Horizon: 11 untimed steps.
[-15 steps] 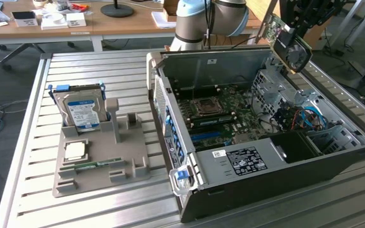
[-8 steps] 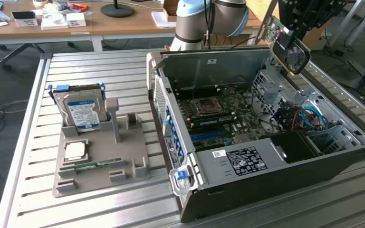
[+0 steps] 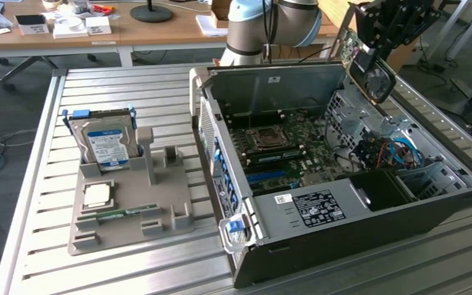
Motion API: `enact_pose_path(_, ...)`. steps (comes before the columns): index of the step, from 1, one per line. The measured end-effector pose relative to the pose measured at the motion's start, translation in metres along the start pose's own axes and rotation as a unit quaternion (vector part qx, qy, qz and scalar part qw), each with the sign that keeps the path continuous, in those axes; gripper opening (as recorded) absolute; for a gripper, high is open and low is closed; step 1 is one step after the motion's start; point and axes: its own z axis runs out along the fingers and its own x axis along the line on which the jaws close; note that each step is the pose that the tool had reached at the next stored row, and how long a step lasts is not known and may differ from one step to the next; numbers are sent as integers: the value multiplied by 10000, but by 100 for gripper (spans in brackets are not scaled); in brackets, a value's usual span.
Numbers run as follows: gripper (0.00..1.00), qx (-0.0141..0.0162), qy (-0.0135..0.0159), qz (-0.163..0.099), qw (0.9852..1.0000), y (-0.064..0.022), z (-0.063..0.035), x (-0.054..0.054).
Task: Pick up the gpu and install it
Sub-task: 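Pick up the gpu and move the gpu toward the slot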
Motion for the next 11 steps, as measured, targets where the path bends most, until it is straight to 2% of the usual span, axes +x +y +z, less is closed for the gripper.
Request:
enact_pose_path(6,27,0,0,-1,10000,0,13,-8)
enact_pose_path(11,27,0,0,0,10000,5,24,-114)
